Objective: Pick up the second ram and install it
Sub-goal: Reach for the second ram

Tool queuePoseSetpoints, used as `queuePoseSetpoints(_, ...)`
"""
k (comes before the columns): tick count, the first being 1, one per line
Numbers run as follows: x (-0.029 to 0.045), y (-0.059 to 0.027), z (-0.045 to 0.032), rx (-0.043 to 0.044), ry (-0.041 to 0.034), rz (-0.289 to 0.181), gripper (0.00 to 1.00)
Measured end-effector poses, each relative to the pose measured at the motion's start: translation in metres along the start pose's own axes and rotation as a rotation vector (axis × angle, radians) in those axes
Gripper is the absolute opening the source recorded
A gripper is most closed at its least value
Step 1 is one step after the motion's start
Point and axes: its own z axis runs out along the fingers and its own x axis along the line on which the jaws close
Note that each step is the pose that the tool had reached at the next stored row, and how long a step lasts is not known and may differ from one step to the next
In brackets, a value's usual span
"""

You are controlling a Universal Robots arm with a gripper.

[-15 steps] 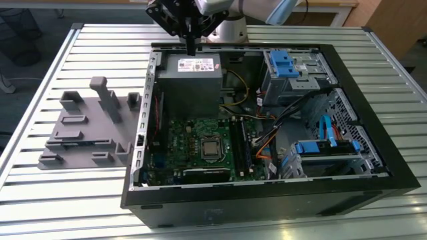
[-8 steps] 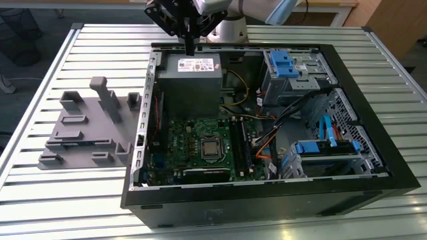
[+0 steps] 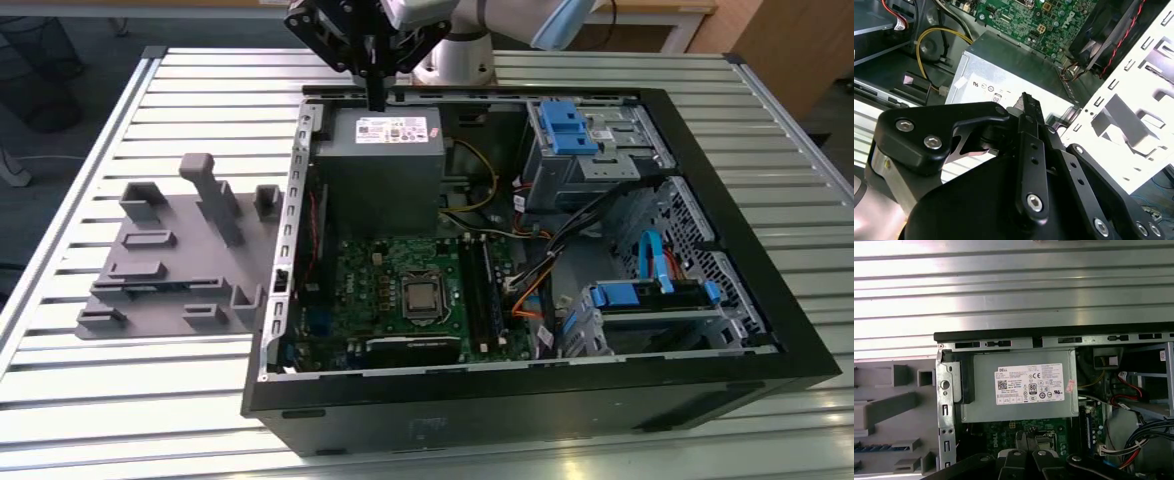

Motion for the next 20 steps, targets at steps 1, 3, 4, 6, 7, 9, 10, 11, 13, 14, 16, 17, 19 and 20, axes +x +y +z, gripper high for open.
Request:
queuePoseSetpoints(1,0.0004,0.0,0.0,0.0,0.0,0.0,0.11)
queuePoseSetpoints(3,0.001,-0.0001,0.0,0.0,0.0,0.0,0.11)
queuePoseSetpoints(4,0.0013,-0.0001,0.0,0.0,0.0,0.0,0.11)
queuePoseSetpoints(6,0.0018,-0.0001,-0.0001,0.0,0.0,0.0,0.11)
queuePoseSetpoints(7,0.002,-0.0002,-0.0001,0.0,0.0,0.0,0.11)
queuePoseSetpoints(9,0.0025,-0.0002,-0.0001,0.0,0.0,0.0,0.11)
queuePoseSetpoints(10,0.0027,-0.0002,0.0,-0.0001,-0.0001,0.0,0.11)
queuePoseSetpoints(11,0.003,-0.0002,-0.0001,0.0,0.0,0.0,0.11)
queuePoseSetpoints(13,0.0035,-0.0003,-0.0001,0.0,0.0,0.0,0.11)
queuePoseSetpoints(14,0.0038,-0.0003,-0.0001,0.0,0.0,0.0,0.11)
queuePoseSetpoints(16,0.0043,-0.0003,-0.0001,0.0,0.0,0.0,0.11)
queuePoseSetpoints(17,0.0045,-0.0003,-0.0001,0.0,0.0,0.0,0.11)
queuePoseSetpoints(19,0.0051,-0.0004,-0.0001,0.0,0.0,0.0,0.11)
queuePoseSetpoints(20,0.0053,-0.0004,-0.0001,0.0,0.0,0.0,0.11)
